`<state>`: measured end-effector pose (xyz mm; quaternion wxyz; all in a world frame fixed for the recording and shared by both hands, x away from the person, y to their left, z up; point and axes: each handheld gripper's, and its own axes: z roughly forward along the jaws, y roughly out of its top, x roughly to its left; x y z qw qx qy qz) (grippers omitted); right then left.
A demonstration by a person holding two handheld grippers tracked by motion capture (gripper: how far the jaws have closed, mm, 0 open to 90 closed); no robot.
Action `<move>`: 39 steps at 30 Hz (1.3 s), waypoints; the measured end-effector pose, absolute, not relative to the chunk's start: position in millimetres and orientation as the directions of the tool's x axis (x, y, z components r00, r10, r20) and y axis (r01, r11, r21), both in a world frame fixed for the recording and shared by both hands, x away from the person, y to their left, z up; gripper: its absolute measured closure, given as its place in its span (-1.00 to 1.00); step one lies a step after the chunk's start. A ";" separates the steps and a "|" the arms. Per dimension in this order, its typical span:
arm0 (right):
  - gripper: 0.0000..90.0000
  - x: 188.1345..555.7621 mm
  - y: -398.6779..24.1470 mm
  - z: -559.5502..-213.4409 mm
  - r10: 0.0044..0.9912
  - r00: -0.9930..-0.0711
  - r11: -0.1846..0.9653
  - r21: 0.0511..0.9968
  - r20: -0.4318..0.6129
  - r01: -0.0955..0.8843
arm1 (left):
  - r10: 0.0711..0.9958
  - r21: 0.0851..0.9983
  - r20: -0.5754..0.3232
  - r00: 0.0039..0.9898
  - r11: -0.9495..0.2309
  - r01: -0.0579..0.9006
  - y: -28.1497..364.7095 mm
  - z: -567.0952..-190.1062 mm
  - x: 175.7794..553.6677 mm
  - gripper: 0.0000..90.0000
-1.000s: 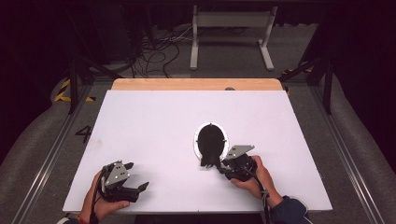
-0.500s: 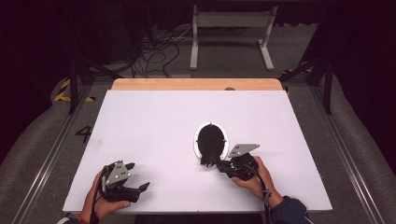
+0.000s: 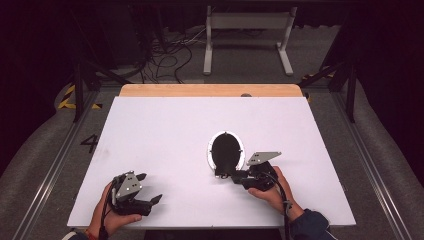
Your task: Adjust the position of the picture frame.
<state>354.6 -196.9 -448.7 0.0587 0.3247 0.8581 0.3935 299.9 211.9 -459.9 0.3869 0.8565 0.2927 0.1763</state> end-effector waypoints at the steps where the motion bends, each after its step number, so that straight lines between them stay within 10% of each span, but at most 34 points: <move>1: 0.57 355.1 -197.3 -448.8 0.602 -0.782 0.476 0.714 0.162 0.514 | 0.635 0.765 0.077 0.769 -0.532 0.362 211.9 -460.0 300.5 -0.68; 18: 0.34 362.5 -192.0 -445.7 0.596 -0.776 0.447 0.718 0.205 0.533 | 0.636 0.763 0.103 0.764 -0.544 0.349 209.5 -460.2 298.0 -0.68; 39: 0.03 395.4 -203.2 -457.1 0.552 -0.612 0.177 0.638 0.566 0.749 | 0.613 0.748 0.091 0.785 -0.562 0.353 197.8 -464.3 303.2 -0.67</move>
